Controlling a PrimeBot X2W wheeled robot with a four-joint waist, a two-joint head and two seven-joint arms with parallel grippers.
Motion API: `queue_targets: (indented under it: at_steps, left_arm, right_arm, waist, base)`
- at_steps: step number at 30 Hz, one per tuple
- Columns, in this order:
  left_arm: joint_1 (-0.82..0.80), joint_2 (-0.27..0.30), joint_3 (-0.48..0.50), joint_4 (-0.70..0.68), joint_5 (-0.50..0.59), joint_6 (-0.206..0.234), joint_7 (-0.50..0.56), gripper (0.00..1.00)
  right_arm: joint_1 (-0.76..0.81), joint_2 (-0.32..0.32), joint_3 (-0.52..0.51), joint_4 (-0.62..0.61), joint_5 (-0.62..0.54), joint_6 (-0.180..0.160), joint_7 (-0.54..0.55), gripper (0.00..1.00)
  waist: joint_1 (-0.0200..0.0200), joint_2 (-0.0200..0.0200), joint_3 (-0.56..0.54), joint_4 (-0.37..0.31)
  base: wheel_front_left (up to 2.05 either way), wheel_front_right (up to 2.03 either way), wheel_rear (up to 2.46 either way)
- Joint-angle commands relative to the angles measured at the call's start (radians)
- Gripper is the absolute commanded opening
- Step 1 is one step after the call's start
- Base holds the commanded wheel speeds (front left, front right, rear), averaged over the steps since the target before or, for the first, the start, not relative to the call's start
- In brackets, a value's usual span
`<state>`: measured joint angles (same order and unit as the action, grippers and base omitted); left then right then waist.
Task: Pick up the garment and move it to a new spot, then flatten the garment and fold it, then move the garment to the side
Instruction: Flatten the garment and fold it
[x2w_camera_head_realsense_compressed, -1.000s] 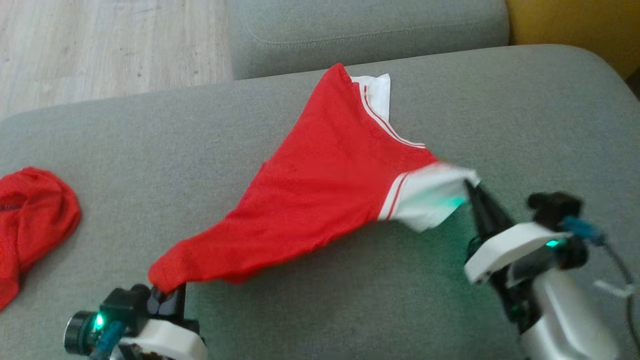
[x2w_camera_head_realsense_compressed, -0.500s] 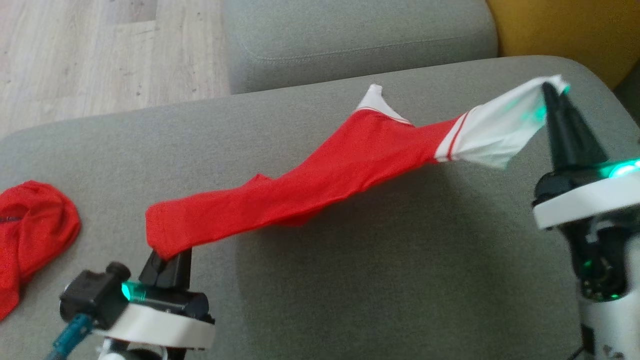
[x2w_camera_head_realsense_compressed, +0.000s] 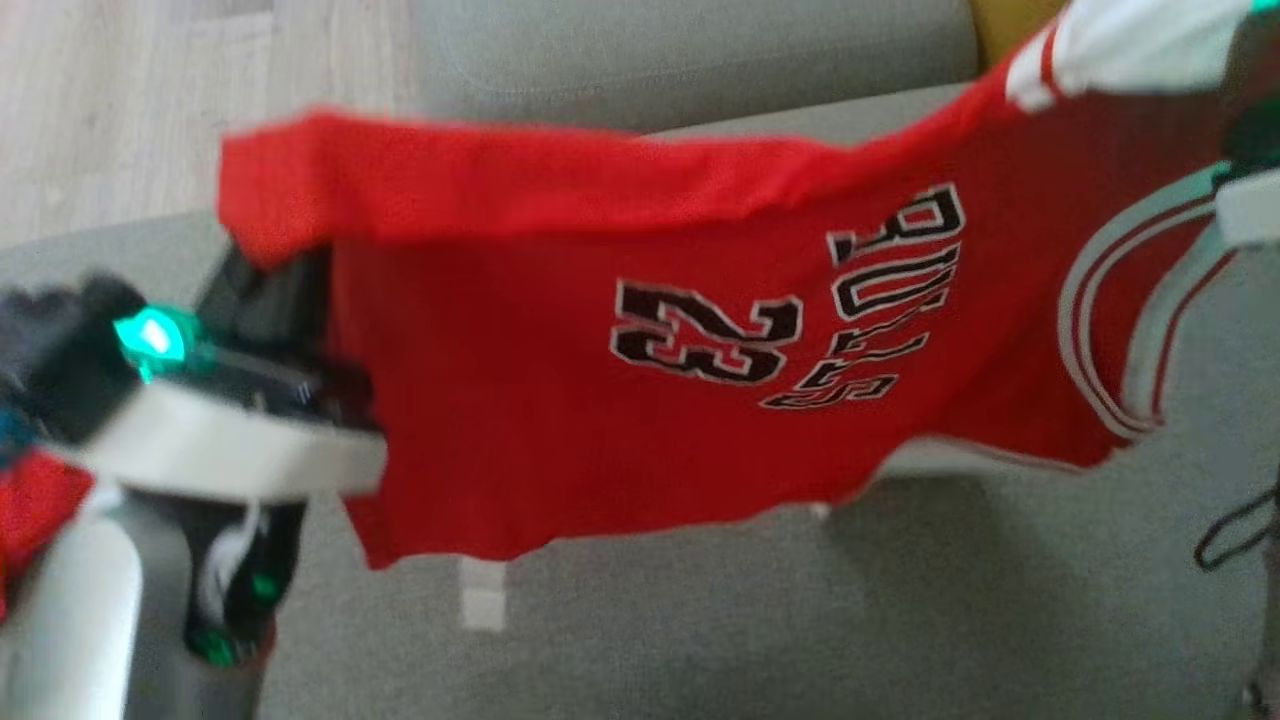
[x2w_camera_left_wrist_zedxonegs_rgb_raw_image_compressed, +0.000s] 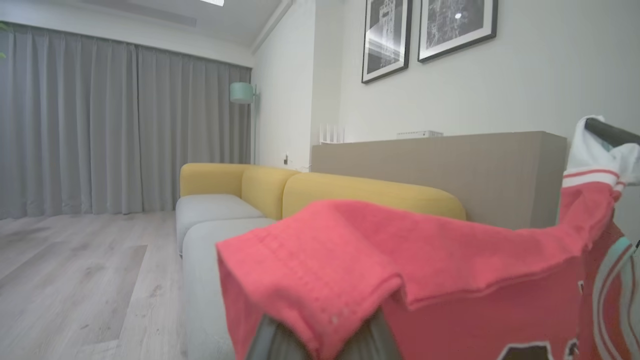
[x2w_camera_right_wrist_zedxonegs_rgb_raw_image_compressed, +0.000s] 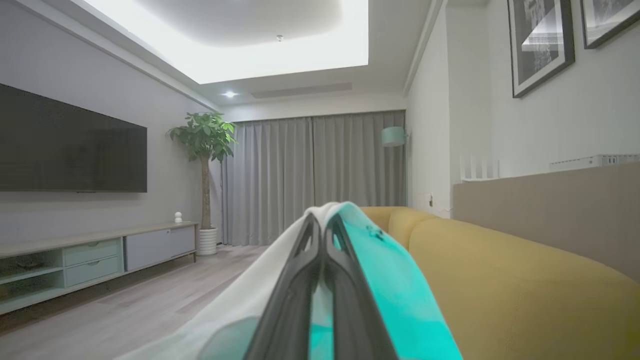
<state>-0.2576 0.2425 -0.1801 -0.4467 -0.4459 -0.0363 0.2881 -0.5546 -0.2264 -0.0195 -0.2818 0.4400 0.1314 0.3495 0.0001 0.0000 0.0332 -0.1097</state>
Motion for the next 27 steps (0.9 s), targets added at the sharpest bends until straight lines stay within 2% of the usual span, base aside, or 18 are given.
queue_targets:
  at_steps: [1, 7, 12, 17, 18, 23, 24, 27]
  left_arm:
    - [-0.091, 0.021, 0.053, -0.015, -0.008, 0.002, 0.014, 0.0]
    - [-0.297, 0.01, 0.059, 0.144, 0.001, 0.009, 0.021, 0.0]
    - [-0.475, -0.005, 0.042, 0.36, 0.042, 0.001, -0.036, 0.0]
    - [-0.705, -0.012, 0.046, 0.586, 0.1, -0.003, -0.173, 0.0]
    - [-0.705, -0.012, 0.046, 0.586, 0.1, -0.003, -0.173, 0.0]
    - [-0.914, -0.017, 0.055, 0.775, 0.149, 0.001, -0.357, 0.0]
    - [-0.972, -0.02, 0.056, 0.856, 0.162, 0.006, -0.415, 0.0]
    - [-0.989, -0.041, 0.055, 0.957, 0.162, 0.008, -0.492, 0.0]
  right_arm:
    - [-0.061, -0.008, 0.024, -0.014, 0.008, -0.001, 0.013, 0.0]
    - [-0.2, -0.008, 0.059, 0.11, -0.016, -0.001, -0.022, 0.0]
    - [-0.342, 0.022, 0.109, 0.295, -0.063, -0.001, -0.116, 0.0]
    - [-0.543, 0.062, 0.145, 0.491, -0.118, -0.001, -0.262, 0.0]
    - [-0.543, 0.062, 0.145, 0.491, -0.118, -0.001, -0.262, 0.0]
    - [-0.719, 0.102, 0.148, 0.655, -0.136, -0.001, -0.424, 0.0]
    - [-0.755, 0.11, 0.148, 0.716, -0.136, -0.001, -0.474, 0.0]
    - [-0.741, 0.108, 0.199, 0.786, -0.129, -0.001, -0.53, 0.0]
  waist:
    - [-0.0001, 0.0, 0.022, 0.001]
    - [-0.0001, 0.0, 0.115, 0.014]
    - [-0.0001, 0.0, 0.192, 0.018]
    - [-0.0001, 0.0, 0.262, 0.01]
    - [-0.0001, 0.0, 0.262, 0.01]
    - [-0.0001, 0.0, 0.311, -0.01]
    - [-0.0001, 0.0, 0.331, -0.02]
    - [-0.0001, 0.0, 0.346, -0.024]
  base:
    - [0.0, 0.0, 0.0]
    - [0.0, 0.0, 0.0]
    - [0.0, 0.0, 0.0]
    - [0.0, 0.0, 0.0]
    - [0.0, 0.0, 0.0]
    - [0.0, 0.0, 0.0]
    - [0.0, 0.0, 0.0]
    - [0.0, 0.0, 0.0]
